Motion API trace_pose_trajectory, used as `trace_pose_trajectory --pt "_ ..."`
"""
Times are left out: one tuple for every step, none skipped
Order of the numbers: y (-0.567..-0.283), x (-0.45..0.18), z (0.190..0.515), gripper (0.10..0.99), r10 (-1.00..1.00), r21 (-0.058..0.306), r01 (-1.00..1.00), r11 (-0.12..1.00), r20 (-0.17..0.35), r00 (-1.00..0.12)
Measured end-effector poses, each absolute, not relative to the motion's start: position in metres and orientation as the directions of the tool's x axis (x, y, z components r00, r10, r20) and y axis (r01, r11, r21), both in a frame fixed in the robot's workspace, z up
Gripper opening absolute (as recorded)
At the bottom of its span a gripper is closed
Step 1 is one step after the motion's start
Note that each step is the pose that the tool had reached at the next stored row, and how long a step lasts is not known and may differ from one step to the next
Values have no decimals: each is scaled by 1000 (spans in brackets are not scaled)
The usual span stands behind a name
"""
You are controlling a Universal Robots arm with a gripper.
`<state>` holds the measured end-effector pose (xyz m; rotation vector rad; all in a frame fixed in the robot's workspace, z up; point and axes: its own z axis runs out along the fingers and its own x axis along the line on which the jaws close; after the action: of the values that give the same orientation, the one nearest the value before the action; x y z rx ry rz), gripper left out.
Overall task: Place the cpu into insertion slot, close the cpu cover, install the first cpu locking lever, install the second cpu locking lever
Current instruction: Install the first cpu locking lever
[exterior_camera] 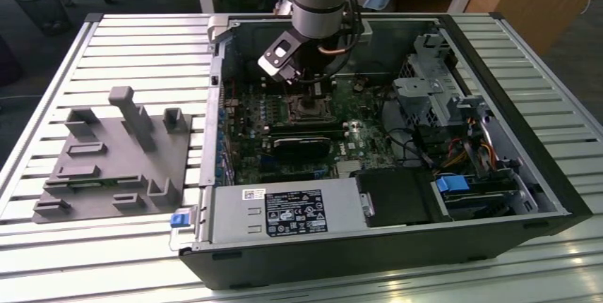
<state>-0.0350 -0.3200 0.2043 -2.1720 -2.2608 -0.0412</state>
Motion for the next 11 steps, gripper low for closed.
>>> trace_pose_trajectory --pt "-320 -35 205 106 999 14 999 40 22 -40" --pt "-320 -35 205 106 999 14 999 40 22 -40" --pt "-320 -35 205 106 999 14 999 40 22 -40" --pt "-320 -35 206 106 999 14 999 40 22 -40" --pt "-320 -35 207 106 999 14 999 40 22 -40" --pt "-320 -35 207 106 999 14 999 40 22 -40" --pt "-320 -35 207 106 999 15 999 40 23 -40" --pt "-320 -35 207 106 999 15 999 40 23 -40" --pt "-320 -35 208 106 999 15 999 40 23 -40" --pt "-320 -35 208 106 999 15 999 40 23 -40" --pt "-320 -35 208 106 999 15 999 40 23 -40"
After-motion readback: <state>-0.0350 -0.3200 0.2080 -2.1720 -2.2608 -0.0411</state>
